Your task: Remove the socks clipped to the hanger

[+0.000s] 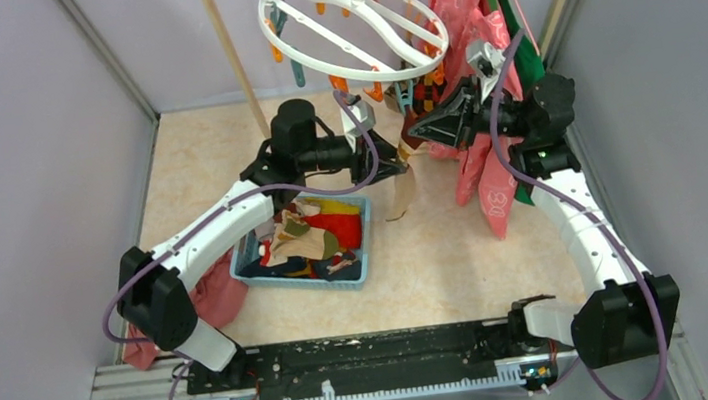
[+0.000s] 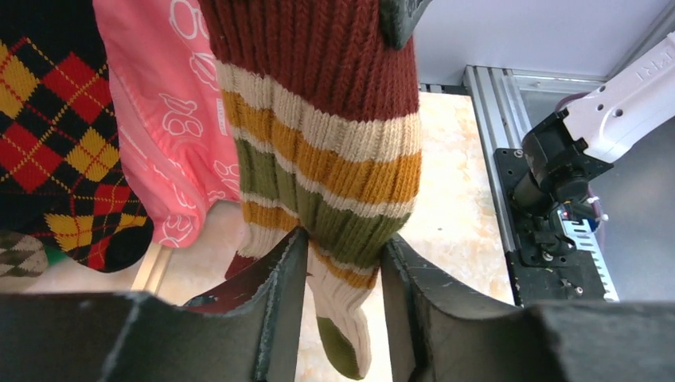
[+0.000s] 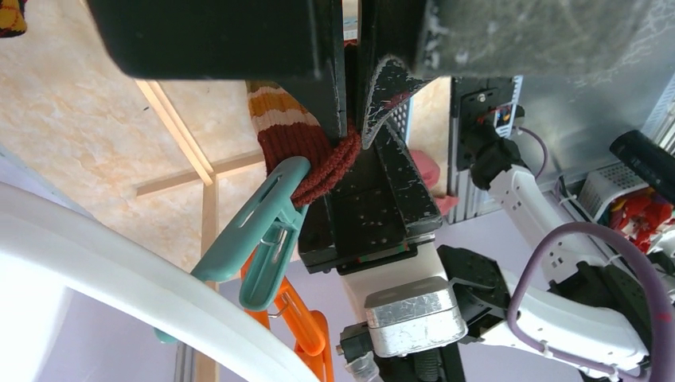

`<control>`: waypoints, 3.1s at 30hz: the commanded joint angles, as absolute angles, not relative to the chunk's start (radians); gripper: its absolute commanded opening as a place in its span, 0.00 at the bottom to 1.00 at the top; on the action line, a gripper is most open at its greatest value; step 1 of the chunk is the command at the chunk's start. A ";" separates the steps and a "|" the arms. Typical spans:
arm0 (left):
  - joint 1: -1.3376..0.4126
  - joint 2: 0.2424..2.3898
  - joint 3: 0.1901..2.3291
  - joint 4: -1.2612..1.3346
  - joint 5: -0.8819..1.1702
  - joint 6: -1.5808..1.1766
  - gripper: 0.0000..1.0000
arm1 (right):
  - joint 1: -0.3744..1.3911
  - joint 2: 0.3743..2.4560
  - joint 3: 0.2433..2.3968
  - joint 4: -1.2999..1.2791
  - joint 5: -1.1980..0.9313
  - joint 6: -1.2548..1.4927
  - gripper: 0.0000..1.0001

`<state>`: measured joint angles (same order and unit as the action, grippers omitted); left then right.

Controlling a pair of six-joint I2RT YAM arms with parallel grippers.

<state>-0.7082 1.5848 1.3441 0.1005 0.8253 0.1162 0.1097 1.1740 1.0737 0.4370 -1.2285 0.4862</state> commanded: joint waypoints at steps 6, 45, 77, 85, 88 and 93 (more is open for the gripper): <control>-0.727 1.598 1.403 0.091 0.767 0.115 0.15 | 0.129 1.181 1.135 0.297 -1.132 0.378 0.00; -0.795 1.581 1.503 -0.111 0.459 0.111 0.00 | 0.207 1.269 1.524 -0.176 -0.634 0.150 0.51; -0.795 1.578 1.482 -0.108 0.420 0.137 0.00 | 0.207 1.315 1.552 -0.143 -0.584 0.278 0.38; -0.795 1.580 1.478 -0.107 0.404 0.148 0.00 | 0.208 1.315 1.546 -0.141 -0.586 0.281 0.12; -0.795 1.574 1.468 -0.106 0.402 0.171 0.00 | 0.207 1.315 1.542 -0.138 -0.582 0.278 0.01; -0.795 1.539 1.442 -0.160 0.411 0.293 0.00 | 0.207 1.313 1.549 -0.147 -0.577 0.265 0.00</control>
<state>-0.7898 1.5948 1.4605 -0.1219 0.4080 0.1787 0.2008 1.3140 1.4887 -0.2016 -0.5941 0.2737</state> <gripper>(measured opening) 0.018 0.270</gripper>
